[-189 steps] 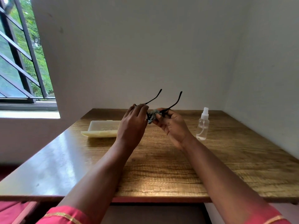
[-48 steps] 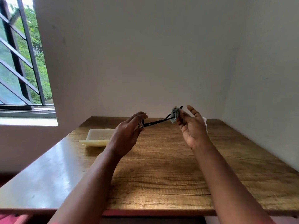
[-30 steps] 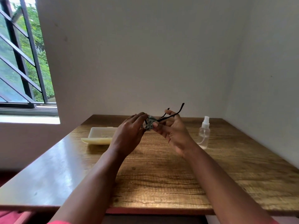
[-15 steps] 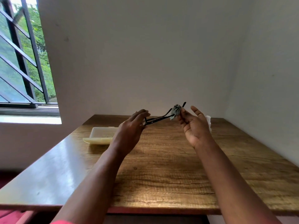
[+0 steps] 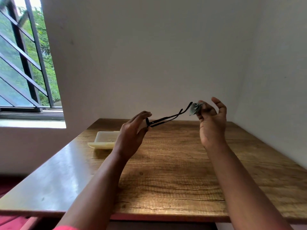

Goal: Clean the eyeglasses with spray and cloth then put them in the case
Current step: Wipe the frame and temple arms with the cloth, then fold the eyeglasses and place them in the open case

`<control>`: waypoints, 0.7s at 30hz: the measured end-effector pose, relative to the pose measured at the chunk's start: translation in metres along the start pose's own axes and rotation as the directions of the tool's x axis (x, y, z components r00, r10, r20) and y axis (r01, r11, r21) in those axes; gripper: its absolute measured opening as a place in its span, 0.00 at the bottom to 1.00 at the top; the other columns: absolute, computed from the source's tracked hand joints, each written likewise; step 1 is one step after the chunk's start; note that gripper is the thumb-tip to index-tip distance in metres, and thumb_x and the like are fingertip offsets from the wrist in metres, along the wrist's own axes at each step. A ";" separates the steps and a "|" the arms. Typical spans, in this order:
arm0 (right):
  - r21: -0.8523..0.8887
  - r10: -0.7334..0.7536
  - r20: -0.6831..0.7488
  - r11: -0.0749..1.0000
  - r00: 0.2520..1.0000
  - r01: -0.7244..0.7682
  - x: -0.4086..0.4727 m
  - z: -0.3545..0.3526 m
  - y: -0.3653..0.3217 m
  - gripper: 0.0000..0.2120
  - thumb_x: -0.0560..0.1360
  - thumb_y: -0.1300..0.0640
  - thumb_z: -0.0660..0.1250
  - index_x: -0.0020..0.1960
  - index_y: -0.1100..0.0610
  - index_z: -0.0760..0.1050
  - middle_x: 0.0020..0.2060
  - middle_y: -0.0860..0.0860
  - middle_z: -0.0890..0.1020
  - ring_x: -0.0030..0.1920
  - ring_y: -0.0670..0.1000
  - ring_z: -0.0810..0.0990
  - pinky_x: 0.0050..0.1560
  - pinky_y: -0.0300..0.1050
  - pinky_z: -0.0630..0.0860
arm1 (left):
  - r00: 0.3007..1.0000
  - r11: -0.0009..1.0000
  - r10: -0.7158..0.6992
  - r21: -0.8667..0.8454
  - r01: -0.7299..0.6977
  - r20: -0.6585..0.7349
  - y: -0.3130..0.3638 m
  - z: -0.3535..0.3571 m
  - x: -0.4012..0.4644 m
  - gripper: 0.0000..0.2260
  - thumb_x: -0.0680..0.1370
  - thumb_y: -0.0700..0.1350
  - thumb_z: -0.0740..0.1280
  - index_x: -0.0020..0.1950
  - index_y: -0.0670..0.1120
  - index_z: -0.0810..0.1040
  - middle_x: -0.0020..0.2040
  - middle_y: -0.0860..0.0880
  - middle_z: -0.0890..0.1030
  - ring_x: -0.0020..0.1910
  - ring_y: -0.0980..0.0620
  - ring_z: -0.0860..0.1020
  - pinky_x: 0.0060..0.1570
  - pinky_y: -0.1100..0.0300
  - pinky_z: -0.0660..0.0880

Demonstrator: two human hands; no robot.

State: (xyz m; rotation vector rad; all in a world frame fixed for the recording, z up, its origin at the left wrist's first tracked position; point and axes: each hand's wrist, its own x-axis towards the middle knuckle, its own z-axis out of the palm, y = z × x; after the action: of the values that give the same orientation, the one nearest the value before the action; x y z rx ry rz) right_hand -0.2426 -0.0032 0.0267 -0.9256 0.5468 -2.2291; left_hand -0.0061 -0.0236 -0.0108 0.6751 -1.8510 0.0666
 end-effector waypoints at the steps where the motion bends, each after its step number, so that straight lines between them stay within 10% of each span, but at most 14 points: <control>1: -0.154 -0.036 0.016 0.987 0.999 0.038 -0.001 -0.001 0.003 0.18 0.76 0.73 0.63 0.58 0.52 0.70 0.47 0.56 0.83 0.49 0.47 0.83 0.51 0.43 0.81 | 1.000 1.000 -0.008 -0.003 0.008 -0.013 0.000 0.000 0.001 0.20 0.73 0.35 0.73 0.65 0.43 0.76 0.64 0.48 0.78 0.65 0.54 0.75 0.66 0.61 0.70; 5: -0.774 -0.100 0.149 0.607 0.984 0.179 -0.009 -0.008 0.015 0.14 0.75 0.68 0.67 0.55 0.53 0.74 0.45 0.50 0.82 0.44 0.45 0.81 0.45 0.38 0.79 | 0.997 0.998 -0.060 0.000 0.060 -0.057 0.001 0.001 0.001 0.20 0.73 0.37 0.73 0.65 0.42 0.76 0.62 0.48 0.79 0.63 0.53 0.76 0.64 0.66 0.69; 13: -0.980 0.351 0.198 0.048 0.915 0.194 -0.018 -0.021 0.026 0.09 0.71 0.64 0.71 0.43 0.51 0.74 0.39 0.47 0.77 0.44 0.50 0.78 0.40 0.41 0.73 | 0.968 0.970 -0.210 -0.151 0.189 -0.138 -0.004 0.005 0.002 0.20 0.73 0.43 0.75 0.63 0.43 0.77 0.58 0.51 0.82 0.58 0.59 0.79 0.58 0.61 0.76; 21: -0.902 0.219 0.040 0.428 0.975 -0.059 -0.013 -0.013 0.025 0.09 0.80 0.56 0.63 0.58 0.57 0.76 0.52 0.50 0.81 0.51 0.49 0.77 0.46 0.40 0.68 | 0.928 0.865 -0.372 -0.376 0.331 -0.038 -0.005 0.007 0.001 0.22 0.71 0.53 0.74 0.61 0.46 0.78 0.54 0.51 0.83 0.54 0.50 0.82 0.56 0.44 0.78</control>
State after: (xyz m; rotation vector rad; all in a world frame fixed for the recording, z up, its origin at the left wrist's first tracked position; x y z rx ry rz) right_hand -0.2349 -0.0105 -0.0025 -1.4666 1.7853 -1.5646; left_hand -0.0101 -0.0313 -0.0141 0.7195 -1.5505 -0.4629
